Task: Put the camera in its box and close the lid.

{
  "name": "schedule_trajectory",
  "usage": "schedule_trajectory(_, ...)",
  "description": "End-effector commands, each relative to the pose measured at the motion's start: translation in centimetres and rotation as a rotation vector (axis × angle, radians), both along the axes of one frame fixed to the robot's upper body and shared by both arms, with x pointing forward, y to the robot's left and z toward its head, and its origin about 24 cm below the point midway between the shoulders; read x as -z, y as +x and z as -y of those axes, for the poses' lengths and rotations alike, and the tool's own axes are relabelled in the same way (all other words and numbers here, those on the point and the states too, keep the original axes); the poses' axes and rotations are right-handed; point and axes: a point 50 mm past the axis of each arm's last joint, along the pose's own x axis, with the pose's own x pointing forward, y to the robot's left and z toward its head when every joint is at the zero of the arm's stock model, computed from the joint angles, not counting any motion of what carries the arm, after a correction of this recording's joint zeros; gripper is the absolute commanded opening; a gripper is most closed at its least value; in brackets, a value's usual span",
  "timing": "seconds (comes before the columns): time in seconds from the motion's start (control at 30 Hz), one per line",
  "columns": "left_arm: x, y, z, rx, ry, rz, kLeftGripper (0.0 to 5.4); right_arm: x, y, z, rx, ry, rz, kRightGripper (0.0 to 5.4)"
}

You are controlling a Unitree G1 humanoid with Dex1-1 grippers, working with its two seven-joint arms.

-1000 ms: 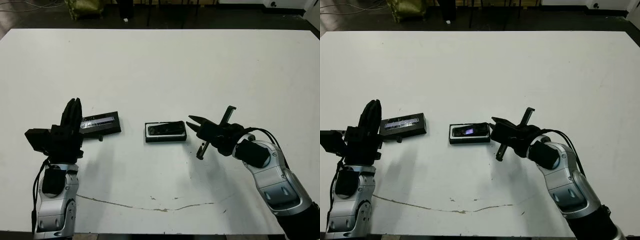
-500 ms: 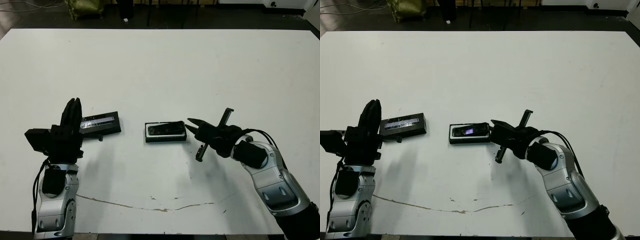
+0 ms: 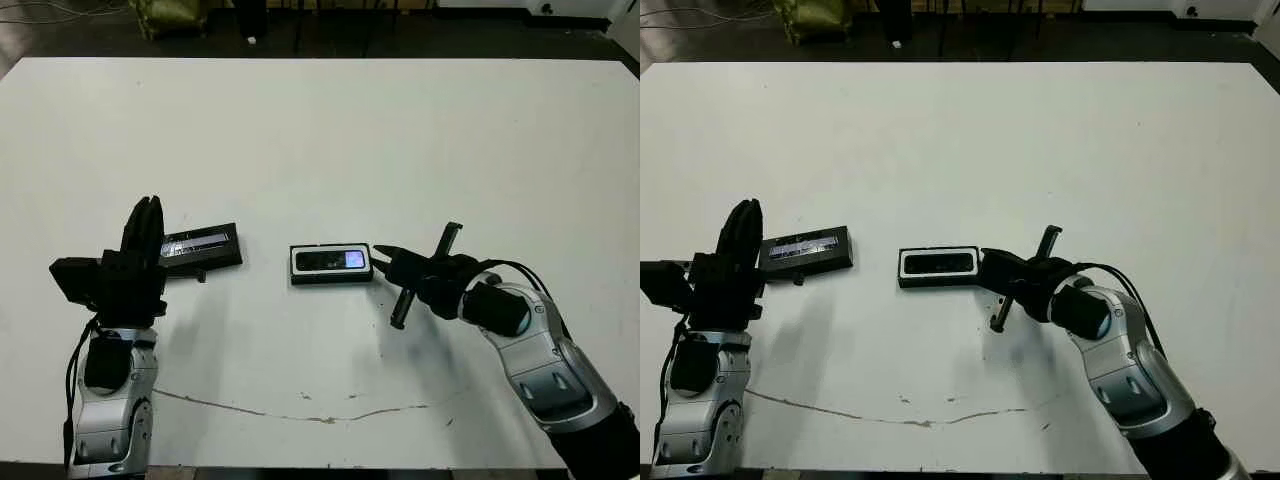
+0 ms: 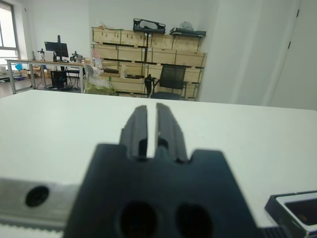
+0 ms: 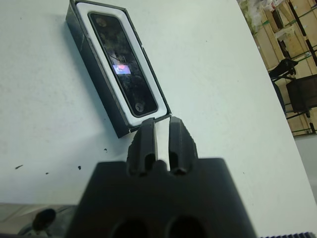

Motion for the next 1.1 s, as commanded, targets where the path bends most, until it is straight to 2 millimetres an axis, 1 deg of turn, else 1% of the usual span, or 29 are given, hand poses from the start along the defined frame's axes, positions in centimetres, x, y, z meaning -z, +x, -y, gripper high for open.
schedule_trajectory(0.03, 0.7, -0.2, -0.3, -0.011, 0.006, -0.035, 0.00, 0.8, 0.0, 0.3, 0.000, -0.017, -0.033, 0.02)
schedule_trajectory(0.37, 0.7, -0.2, -0.3, -0.012, 0.001, -0.038, 0.00, 0.6, 0.2, 0.1, -0.001, -0.034, -0.009, 0.02)
schedule_trajectory(0.47, 0.7, -0.2, -0.3, -0.009, -0.003, -0.038, 0.00, 0.1, 0.5, 0.6, 0.017, -0.007, 0.021, 0.02)
schedule_trajectory(0.53, 0.6, -0.2, -0.3, -0.007, -0.005, -0.036, 0.00, -0.6, 0.8, 1.0, 0.033, 0.029, 0.051, 0.02)
schedule_trajectory(0.63, 0.6, -0.2, -0.3, -0.017, 0.019, -0.027, 0.00, -2.2, 0.9, 1.5, 0.054, 0.132, 0.147, 0.02)
schedule_trajectory(0.7, 0.5, -0.2, -0.4, -0.020, 0.029, -0.019, 0.00, -3.2, 0.7, 1.7, 0.086, 0.274, 0.199, 0.02)
schedule_trajectory(0.77, 0.3, -0.2, -0.5, -0.022, 0.033, -0.012, 0.00, -3.7, 0.5, 2.0, 0.117, 0.429, 0.231, 0.02)
schedule_trajectory(0.83, 0.1, -0.3, -0.6, -0.018, 0.030, -0.004, 0.00, -3.9, 0.2, 2.2, 0.142, 0.533, 0.247, 0.02)
schedule_trajectory(0.97, -0.3, -0.3, -0.9, -0.013, 0.041, 0.011, 0.00, -3.9, -0.2, 2.7, 0.172, 0.691, 0.207, 0.02)
schedule_trajectory(1.1, -0.9, -0.1, -1.7, -0.017, 0.094, 0.045, 0.00, -3.3, -0.5, 3.3, 0.203, 0.854, 0.092, 0.02)
